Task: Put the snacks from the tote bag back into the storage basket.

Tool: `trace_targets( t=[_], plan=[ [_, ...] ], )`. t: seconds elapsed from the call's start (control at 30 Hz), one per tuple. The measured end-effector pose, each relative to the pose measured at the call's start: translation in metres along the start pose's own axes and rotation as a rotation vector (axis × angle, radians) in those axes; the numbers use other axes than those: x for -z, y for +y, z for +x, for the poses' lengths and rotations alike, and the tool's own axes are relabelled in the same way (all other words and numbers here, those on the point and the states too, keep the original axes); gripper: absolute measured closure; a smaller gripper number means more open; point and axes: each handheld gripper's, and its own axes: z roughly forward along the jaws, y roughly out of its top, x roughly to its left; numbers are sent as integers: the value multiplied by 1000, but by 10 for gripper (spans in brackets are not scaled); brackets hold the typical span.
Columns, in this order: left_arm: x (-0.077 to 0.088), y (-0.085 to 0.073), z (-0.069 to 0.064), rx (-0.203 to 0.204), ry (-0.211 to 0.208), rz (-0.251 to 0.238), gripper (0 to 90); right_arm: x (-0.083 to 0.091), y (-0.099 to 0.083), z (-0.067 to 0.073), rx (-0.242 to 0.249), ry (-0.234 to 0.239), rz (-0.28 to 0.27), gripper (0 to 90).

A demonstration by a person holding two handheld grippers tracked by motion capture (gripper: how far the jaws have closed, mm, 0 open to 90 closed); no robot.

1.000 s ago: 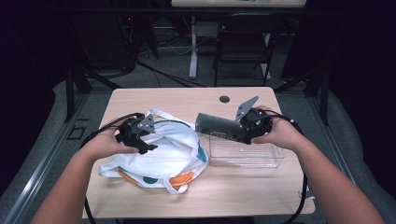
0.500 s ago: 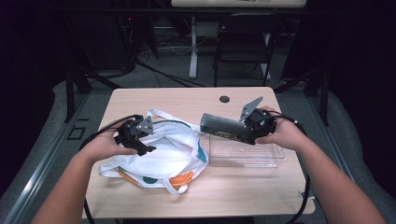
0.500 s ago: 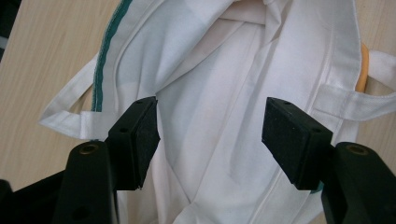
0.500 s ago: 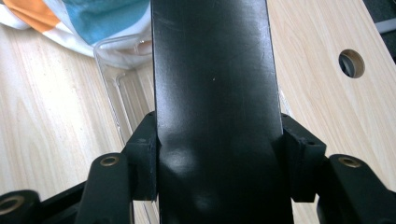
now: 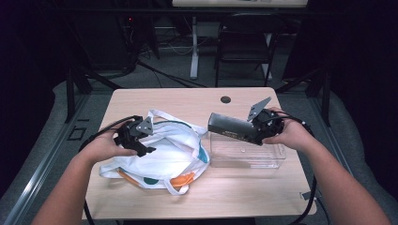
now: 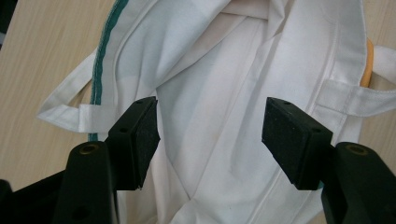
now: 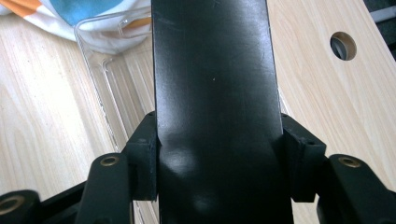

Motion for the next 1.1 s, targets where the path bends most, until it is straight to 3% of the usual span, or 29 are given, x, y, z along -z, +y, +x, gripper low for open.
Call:
trace_targets(
  t=[0.47,1.1],
  plan=[
    [-1,-3,1,9,-1,4,361,-4,-8,-2,5,3,23,415],
    [-5,-4,2,13,-5,11,362,-23,-27,-4,-23,15,54,415]
  ],
)
